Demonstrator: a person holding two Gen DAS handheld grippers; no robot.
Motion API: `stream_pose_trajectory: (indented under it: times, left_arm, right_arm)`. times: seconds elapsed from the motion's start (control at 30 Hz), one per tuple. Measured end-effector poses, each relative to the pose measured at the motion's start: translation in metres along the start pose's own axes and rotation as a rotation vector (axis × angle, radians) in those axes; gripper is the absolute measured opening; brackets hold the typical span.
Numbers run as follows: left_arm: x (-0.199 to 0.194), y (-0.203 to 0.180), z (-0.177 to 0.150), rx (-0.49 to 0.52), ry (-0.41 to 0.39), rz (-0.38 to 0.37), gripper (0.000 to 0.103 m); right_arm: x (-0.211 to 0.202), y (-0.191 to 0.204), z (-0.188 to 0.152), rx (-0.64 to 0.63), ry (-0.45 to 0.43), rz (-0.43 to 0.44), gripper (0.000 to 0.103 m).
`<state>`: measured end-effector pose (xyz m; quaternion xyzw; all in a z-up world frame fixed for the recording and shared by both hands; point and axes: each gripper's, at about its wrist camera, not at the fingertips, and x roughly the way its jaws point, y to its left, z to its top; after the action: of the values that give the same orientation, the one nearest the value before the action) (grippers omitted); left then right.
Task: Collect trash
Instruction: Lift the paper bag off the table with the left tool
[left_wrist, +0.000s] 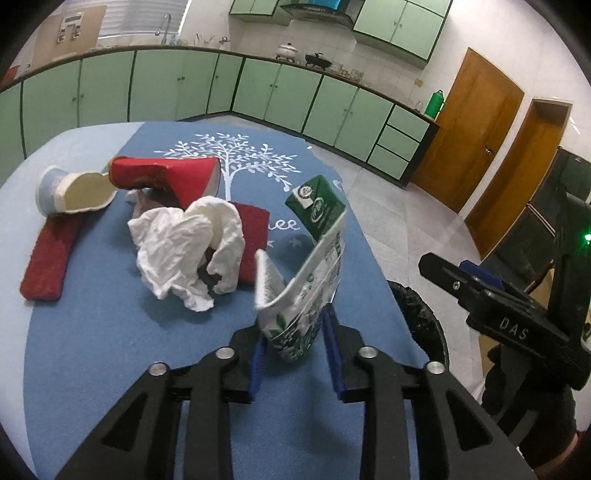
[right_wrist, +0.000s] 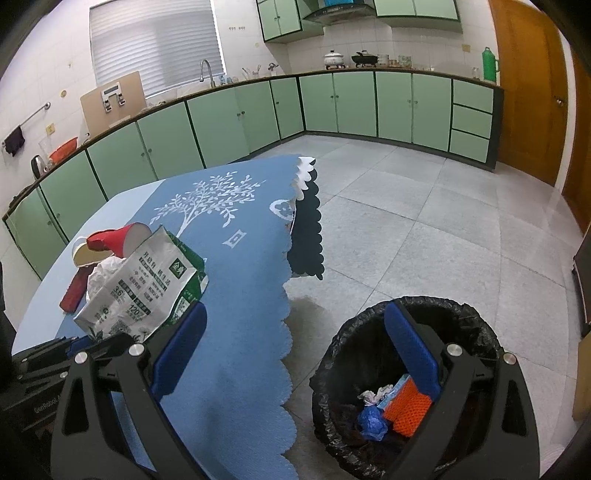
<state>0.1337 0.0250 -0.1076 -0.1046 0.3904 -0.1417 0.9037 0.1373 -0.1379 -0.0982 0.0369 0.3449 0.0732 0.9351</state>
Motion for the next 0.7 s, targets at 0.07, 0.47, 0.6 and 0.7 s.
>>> stream_pose_trajectory:
  times: [0.07,0.47,0.6,0.7]
  left_arm:
    - [0.004,0.000,0.006,-0.012,-0.001,-0.006,0.039]
    - [0.000,-0.003,0.001,-0.015,-0.044,0.016,0.030]
    - [-0.012,-0.004,-0.002,-0.015,-0.068,0.018,0.030]
    - [-0.025,-0.005,-0.003,-0.012,-0.097,0.010,0.030]
  right_arm:
    - [-0.001,0.001,0.000,-0.007,-0.002,0.000,0.094]
    - [-0.005,0.003,0.001,-0.012,-0.010,0.002,0.094]
    - [-0.009,0.006,0.004,-0.021,-0.021,0.013,0.094]
    - [-0.012,0.010,0.007,-0.026,-0.031,0.019,0.094]
